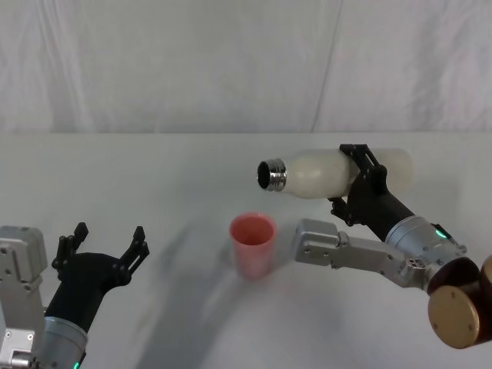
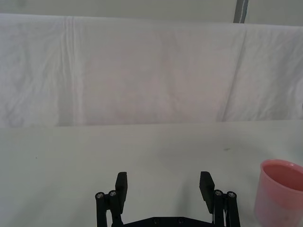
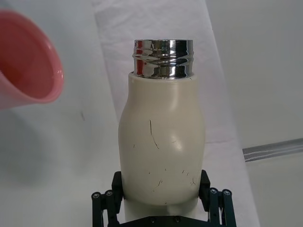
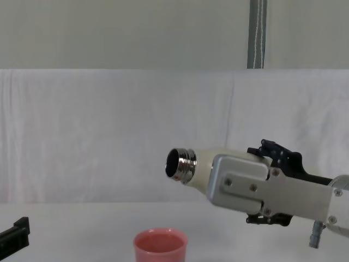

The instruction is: Grasp the thermos with one hand and pour water into the cup lid.

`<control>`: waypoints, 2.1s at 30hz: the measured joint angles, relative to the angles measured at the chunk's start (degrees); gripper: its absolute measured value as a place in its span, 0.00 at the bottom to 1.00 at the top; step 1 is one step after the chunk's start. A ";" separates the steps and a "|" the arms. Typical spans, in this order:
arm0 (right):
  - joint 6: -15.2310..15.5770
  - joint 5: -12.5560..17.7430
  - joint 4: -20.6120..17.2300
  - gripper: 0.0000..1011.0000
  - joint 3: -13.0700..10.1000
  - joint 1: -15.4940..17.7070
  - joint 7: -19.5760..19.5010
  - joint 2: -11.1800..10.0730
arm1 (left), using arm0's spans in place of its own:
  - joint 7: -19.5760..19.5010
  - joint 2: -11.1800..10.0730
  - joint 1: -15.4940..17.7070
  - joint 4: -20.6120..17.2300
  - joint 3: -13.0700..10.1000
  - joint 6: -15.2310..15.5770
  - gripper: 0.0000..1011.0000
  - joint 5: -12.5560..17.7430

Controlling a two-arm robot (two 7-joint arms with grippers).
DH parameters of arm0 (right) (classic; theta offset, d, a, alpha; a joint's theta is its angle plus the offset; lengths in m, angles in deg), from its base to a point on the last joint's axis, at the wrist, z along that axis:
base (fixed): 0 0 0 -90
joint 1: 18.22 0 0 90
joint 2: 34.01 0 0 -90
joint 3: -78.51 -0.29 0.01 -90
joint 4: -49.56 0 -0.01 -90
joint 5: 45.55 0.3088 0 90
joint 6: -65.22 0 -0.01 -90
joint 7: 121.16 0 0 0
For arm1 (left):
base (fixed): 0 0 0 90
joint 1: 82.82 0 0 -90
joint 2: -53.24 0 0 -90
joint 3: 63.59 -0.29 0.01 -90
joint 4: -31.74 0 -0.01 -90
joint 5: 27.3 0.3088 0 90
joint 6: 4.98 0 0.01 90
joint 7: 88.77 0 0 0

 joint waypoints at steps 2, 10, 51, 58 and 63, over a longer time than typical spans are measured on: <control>-0.31 0.93 -0.08 0.95 -0.42 0.17 -0.01 0.20 | 0.00 0.00 0.00 0.00 0.00 0.00 0.99 0.00; -0.54 1.86 -0.47 0.95 -0.96 0.56 -0.01 0.26 | 0.00 0.00 0.00 0.00 0.00 0.00 0.99 0.00; -6.14 38.69 -0.27 0.95 -18.86 7.86 3.19 8.64 | 0.00 0.00 0.00 0.00 0.00 0.00 0.99 0.00; -6.25 43.73 -0.18 0.95 -20.83 9.08 3.84 9.15 | 0.00 0.00 0.00 0.00 0.00 0.00 0.99 0.00; -5.91 46.71 -0.18 0.95 -21.87 9.91 4.12 9.29 | 0.00 0.00 0.00 0.00 0.00 0.00 0.99 0.00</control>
